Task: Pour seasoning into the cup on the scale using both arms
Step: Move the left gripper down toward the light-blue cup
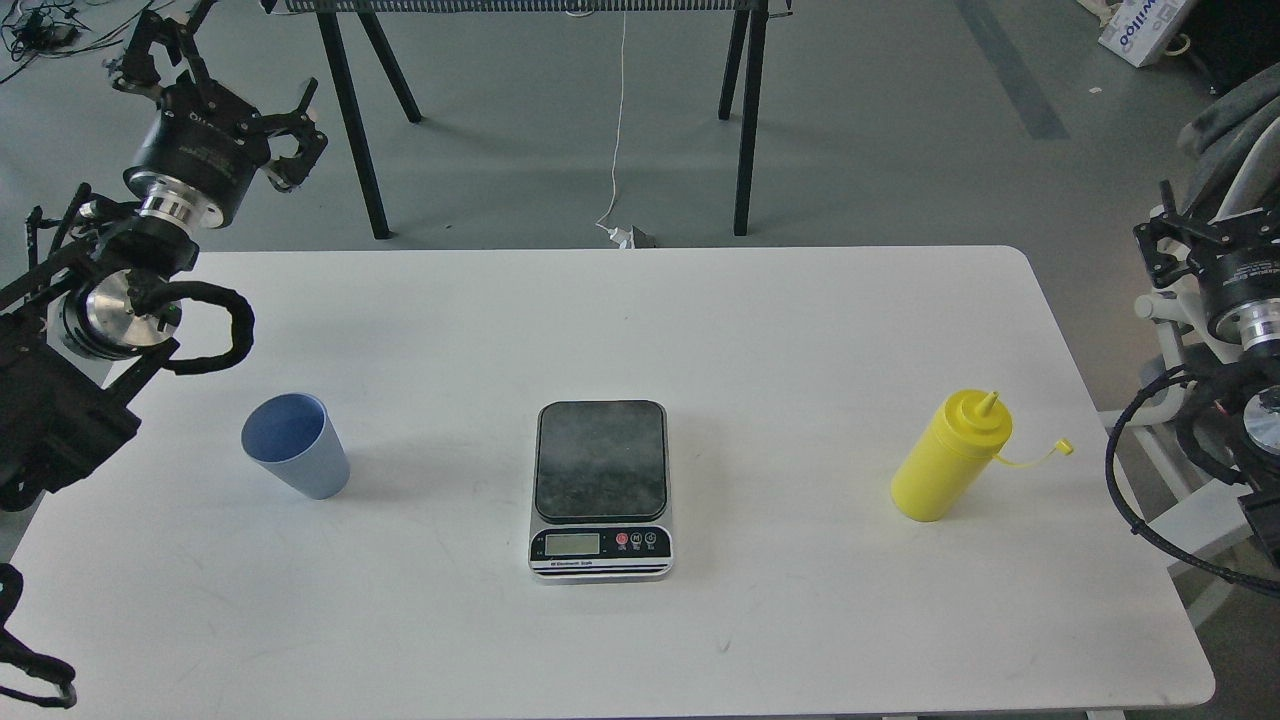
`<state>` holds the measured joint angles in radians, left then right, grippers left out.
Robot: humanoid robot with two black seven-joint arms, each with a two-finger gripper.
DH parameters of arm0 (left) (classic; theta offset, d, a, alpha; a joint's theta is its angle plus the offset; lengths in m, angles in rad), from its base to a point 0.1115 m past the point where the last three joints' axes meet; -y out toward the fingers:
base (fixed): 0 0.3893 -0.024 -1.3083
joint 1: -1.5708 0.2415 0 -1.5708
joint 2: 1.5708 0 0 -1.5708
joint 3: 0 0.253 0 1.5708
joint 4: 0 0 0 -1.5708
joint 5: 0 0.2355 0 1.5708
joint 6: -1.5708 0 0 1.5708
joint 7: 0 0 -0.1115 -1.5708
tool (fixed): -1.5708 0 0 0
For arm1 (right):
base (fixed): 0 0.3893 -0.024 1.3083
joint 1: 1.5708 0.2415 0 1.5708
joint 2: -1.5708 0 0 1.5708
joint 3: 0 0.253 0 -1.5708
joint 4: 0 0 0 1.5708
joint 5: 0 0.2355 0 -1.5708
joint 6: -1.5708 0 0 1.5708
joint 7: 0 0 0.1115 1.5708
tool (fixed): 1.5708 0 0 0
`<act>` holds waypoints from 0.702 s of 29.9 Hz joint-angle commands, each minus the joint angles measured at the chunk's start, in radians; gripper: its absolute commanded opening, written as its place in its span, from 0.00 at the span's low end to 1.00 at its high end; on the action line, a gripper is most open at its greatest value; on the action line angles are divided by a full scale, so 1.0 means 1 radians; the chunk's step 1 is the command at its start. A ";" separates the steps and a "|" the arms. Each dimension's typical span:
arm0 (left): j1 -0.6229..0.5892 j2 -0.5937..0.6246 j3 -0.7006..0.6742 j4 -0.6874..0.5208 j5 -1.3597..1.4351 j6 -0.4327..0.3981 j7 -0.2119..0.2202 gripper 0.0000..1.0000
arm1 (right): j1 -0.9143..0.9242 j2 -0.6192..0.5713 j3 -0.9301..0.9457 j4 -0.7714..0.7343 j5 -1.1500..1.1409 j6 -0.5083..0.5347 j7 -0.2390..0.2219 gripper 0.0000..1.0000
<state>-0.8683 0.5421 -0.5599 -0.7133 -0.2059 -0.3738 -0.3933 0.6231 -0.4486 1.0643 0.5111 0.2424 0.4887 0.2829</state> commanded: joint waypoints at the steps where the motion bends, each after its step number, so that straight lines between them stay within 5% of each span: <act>1: 0.000 0.016 -0.003 0.000 -0.001 0.003 -0.001 1.00 | 0.003 0.019 -0.001 0.001 -0.002 0.000 0.005 0.99; 7: 0.015 0.065 -0.014 -0.035 -0.010 -0.005 -0.016 1.00 | -0.005 0.025 -0.006 0.046 -0.002 0.000 0.010 0.99; 12: 0.063 0.165 -0.017 -0.207 0.020 -0.060 0.014 1.00 | -0.062 -0.010 0.003 0.132 -0.002 0.000 0.015 0.99; 21: 0.141 0.413 -0.018 -0.491 0.618 0.004 -0.001 1.00 | -0.163 -0.036 0.029 0.168 0.000 0.000 0.016 0.99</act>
<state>-0.7576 0.8924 -0.5775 -1.1572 0.1983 -0.3781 -0.3849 0.4948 -0.4839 1.0810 0.6757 0.2424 0.4887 0.2991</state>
